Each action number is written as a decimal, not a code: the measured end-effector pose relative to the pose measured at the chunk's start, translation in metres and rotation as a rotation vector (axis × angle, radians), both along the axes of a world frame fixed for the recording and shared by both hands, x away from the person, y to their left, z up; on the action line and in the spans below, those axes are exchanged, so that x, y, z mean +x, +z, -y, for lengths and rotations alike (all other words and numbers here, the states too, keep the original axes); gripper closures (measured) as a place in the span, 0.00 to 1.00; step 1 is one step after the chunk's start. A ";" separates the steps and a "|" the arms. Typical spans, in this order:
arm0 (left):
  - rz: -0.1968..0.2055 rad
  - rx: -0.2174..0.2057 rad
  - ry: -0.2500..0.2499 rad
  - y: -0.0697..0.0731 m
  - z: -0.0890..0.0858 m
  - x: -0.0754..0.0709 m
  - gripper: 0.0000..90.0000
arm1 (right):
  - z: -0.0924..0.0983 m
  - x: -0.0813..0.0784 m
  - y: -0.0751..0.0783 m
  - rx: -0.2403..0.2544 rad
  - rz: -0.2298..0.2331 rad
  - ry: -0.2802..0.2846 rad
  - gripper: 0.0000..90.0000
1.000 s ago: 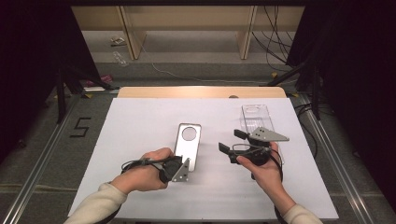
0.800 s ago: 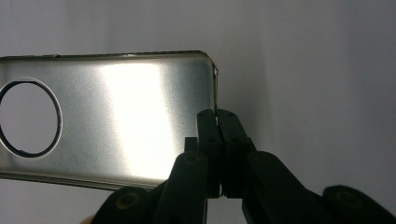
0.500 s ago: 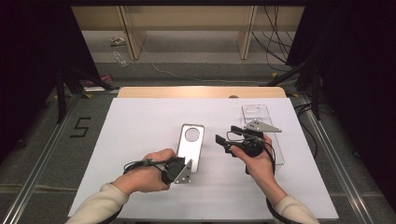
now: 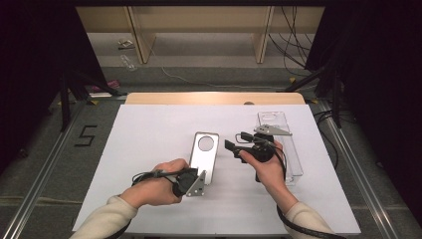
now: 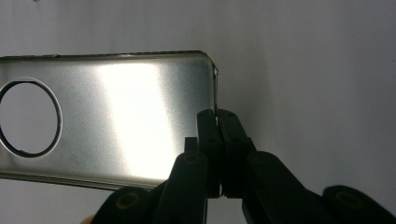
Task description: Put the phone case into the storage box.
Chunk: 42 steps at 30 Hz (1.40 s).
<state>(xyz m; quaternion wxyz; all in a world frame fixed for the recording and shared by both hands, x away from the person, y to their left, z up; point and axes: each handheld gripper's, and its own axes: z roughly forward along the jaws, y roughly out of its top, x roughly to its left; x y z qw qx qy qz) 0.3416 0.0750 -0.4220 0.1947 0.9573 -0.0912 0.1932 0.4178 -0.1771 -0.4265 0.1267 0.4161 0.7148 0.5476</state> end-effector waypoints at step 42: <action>0.002 -0.001 -0.023 0.001 0.003 -0.003 0.98 | -0.028 0.023 -0.017 0.027 -0.102 0.028 0.35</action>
